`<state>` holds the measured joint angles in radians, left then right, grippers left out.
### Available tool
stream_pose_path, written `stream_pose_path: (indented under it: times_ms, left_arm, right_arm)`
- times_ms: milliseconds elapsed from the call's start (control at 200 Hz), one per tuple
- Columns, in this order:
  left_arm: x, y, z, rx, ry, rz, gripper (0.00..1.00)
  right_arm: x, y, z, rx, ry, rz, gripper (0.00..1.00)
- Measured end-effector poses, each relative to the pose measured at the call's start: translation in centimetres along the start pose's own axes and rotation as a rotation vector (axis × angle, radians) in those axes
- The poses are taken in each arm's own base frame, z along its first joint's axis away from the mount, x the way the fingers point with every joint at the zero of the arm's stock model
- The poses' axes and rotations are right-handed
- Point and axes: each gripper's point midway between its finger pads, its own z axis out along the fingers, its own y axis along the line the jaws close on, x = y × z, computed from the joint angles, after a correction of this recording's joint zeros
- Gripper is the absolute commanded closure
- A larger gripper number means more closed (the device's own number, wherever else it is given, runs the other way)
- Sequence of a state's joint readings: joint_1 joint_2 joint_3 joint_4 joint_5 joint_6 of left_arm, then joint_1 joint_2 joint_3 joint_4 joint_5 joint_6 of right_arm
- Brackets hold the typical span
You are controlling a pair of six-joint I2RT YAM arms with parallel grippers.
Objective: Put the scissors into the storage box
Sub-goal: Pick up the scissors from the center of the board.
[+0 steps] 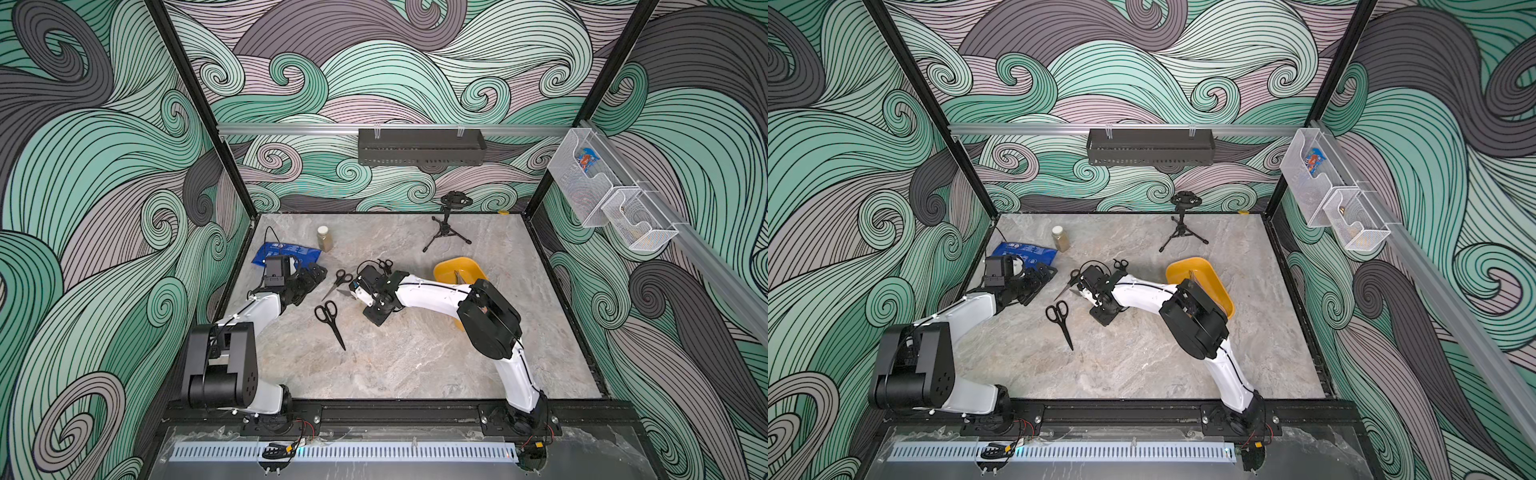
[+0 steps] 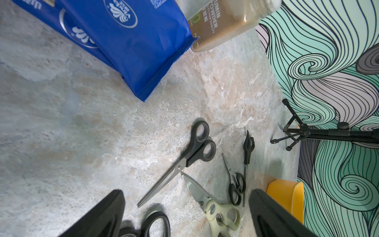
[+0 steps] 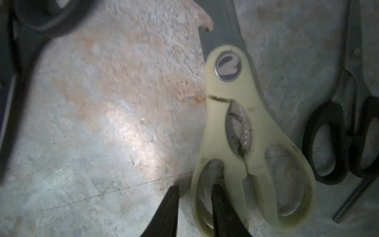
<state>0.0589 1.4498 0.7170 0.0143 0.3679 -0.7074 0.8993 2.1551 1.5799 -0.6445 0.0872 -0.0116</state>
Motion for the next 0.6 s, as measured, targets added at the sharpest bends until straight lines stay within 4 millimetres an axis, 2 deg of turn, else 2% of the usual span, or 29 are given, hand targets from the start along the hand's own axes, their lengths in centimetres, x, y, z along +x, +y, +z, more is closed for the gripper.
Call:
stream_pose_path:
  times_ms: [180,420,530,600]
  left_arm:
    - [-0.18,-0.08,-0.03,0.01,-0.002,-0.003,0.01]
    - [-0.21,-0.1,-0.08,0.017,0.001,-0.01,0.01]
    - [-0.18,-0.08,-0.09,0.019,0.003,-0.011,0.01]
    - [-0.15,-0.05,-0.08,0.019,0.004,-0.012,0.01]
  right_arm:
    - [0.29,-0.2,-0.05,0.017,0.014,-0.002,0.76]
    - [0.06,-0.29,0.18,0.035,0.081,-0.026,0.79]
    - [-0.05,-0.2,0.27,0.037,0.114,-0.045,0.87]
    - [-0.06,-0.07,0.3,0.036,0.128,-0.057,0.97]
